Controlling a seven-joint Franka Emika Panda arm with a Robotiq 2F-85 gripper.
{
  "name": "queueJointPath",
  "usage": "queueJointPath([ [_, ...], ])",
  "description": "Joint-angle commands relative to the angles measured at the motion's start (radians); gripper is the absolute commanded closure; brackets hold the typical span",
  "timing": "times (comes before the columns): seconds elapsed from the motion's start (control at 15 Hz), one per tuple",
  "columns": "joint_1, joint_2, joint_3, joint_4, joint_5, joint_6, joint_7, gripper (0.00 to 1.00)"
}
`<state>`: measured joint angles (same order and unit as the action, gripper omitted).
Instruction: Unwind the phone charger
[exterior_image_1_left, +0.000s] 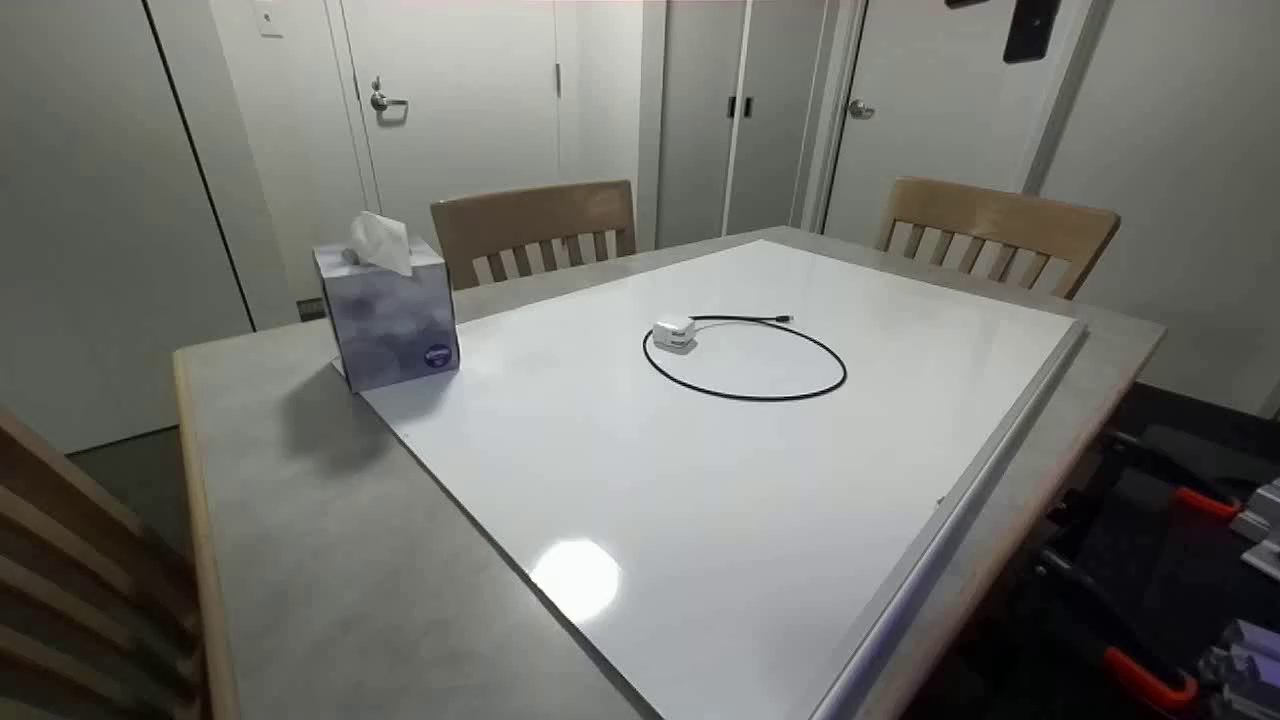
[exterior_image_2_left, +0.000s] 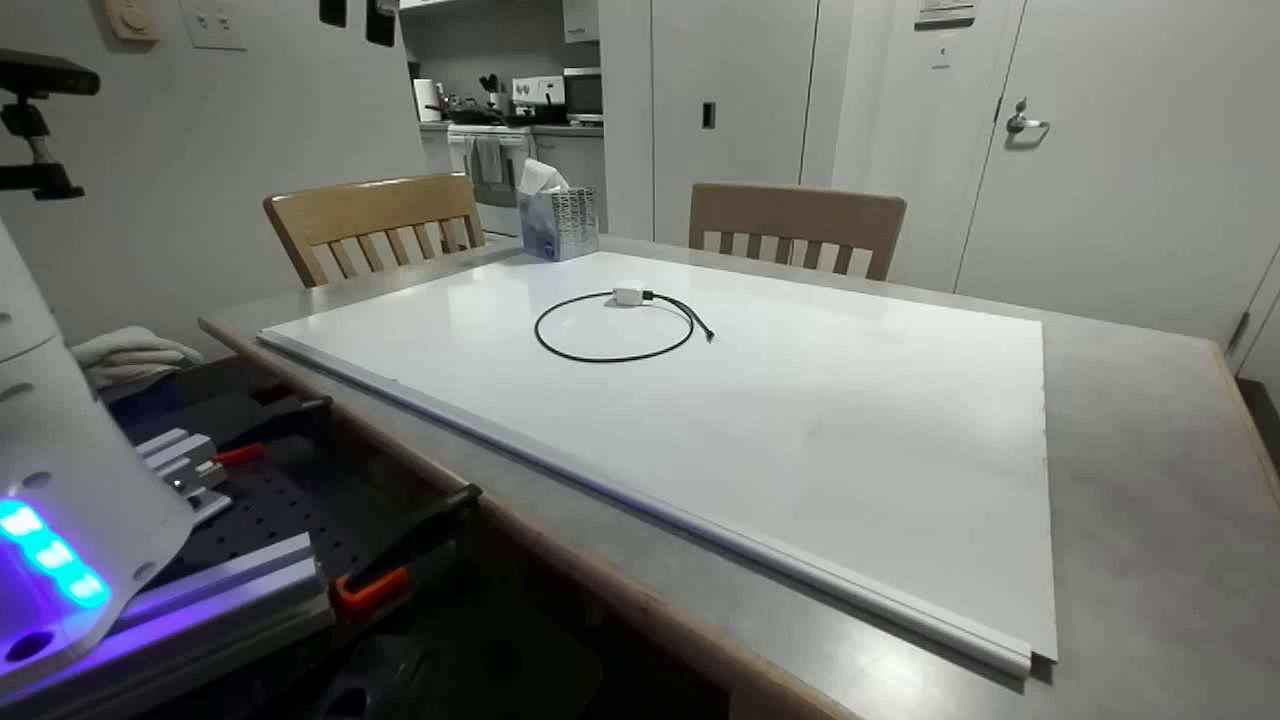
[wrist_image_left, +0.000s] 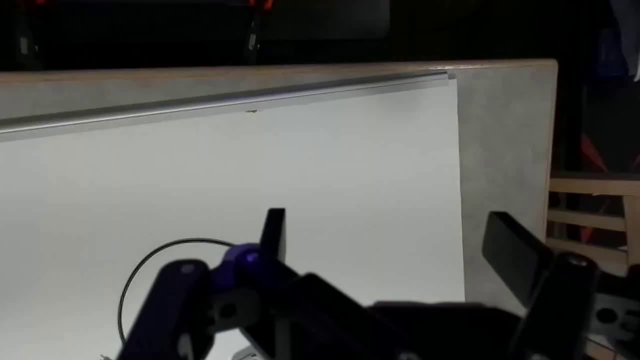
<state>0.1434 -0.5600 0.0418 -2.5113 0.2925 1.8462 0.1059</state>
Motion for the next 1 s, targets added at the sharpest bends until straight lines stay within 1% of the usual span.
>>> queueJointPath([
  [0.0,-0.019,0.0,0.016,0.002,0.008,-0.005,-0.008,0.0],
  [0.2,-0.047,-0.004,-0.009,-0.015,0.004,0.004,-0.013,0.0],
  [0.47,-0.115,0.024,-0.072,-0.016,-0.012,-0.004,-0.035,0.0],
  [0.6,-0.151,0.043,-0.109,-0.023,-0.025,0.028,-0.07,0.0],
  [0.73,-0.181,0.076,-0.154,-0.014,-0.04,0.04,-0.13,0.0],
  [0.8,-0.165,0.034,-0.12,-0.017,-0.025,0.011,-0.082,0.0],
  [0.93,-0.177,0.042,-0.133,-0.017,-0.025,0.012,-0.096,0.0],
])
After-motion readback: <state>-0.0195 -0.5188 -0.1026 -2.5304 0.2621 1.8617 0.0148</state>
